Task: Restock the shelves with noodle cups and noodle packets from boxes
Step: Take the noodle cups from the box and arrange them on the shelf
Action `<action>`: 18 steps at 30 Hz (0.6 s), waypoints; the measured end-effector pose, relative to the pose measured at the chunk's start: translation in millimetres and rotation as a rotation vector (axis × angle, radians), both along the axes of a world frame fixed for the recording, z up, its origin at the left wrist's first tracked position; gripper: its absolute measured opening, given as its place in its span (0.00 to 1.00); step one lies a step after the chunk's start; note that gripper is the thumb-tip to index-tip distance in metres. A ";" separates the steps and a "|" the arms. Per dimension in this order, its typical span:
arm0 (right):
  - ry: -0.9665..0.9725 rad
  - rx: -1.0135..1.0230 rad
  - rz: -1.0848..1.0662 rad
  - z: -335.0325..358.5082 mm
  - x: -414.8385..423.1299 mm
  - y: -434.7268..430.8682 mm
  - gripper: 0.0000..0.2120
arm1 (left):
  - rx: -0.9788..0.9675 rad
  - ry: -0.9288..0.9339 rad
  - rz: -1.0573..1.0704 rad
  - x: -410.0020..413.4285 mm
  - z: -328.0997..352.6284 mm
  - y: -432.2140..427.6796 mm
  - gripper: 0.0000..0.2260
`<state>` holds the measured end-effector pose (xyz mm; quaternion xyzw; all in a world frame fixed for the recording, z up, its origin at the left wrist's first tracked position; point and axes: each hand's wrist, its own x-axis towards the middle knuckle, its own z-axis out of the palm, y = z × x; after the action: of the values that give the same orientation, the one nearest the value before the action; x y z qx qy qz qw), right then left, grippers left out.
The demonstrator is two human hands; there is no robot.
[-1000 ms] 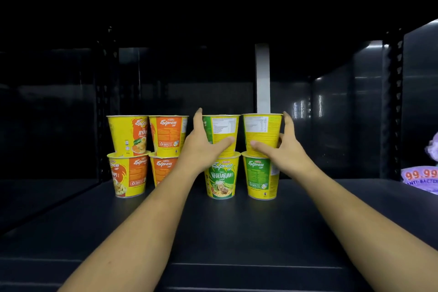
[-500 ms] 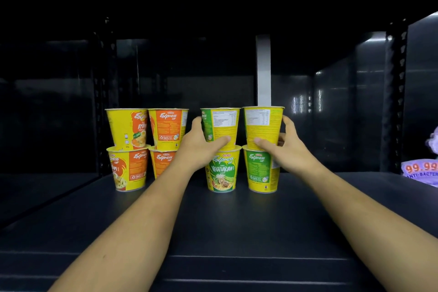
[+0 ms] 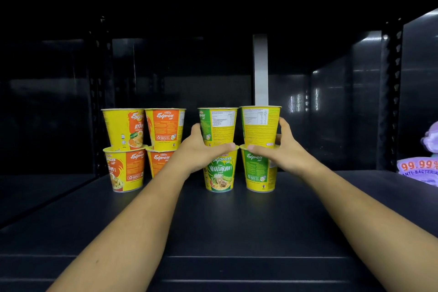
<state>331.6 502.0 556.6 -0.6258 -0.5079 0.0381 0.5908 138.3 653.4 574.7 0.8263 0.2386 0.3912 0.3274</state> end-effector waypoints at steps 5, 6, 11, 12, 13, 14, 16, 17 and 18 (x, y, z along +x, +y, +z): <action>-0.021 -0.028 -0.022 -3.4 6.0 1.8 0.55 | -0.004 0.082 -0.007 0.5 -4.7 5.8 0.37; -0.021 -0.023 -0.025 -4.0 7.1 2.6 0.55 | 0.001 0.078 -0.004 0.7 -4.7 5.6 0.37; -0.014 -0.004 -0.027 -6.2 10.0 4.7 0.56 | 0.017 0.054 0.017 3.1 -6.7 4.9 0.36; -0.014 -0.004 -0.028 -6.6 11.0 5.2 0.56 | 0.021 0.050 0.021 3.7 -7.3 4.8 0.37; -0.016 -0.007 -0.031 -7.1 11.5 5.4 0.56 | 0.024 0.051 0.023 4.7 -8.1 5.5 0.37; -0.018 -0.008 -0.033 -7.3 11.9 5.7 0.56 | 0.024 0.050 0.023 5.3 -8.5 5.4 0.37; -0.020 -0.007 -0.034 -7.7 11.5 5.9 0.56 | 0.018 0.053 0.025 6.6 -9.7 6.5 0.38; -0.019 -0.006 -0.030 -7.8 11.1 5.7 0.55 | 0.016 0.059 0.027 7.1 -10.1 7.5 0.38; -0.019 -0.007 -0.027 -7.7 11.0 5.8 0.55 | 0.015 0.063 0.028 7.2 -10.2 7.6 0.39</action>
<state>342.6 507.9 548.8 -0.6349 -0.5048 0.0262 0.5843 145.5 661.0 564.5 0.8374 0.2574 0.3712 0.3078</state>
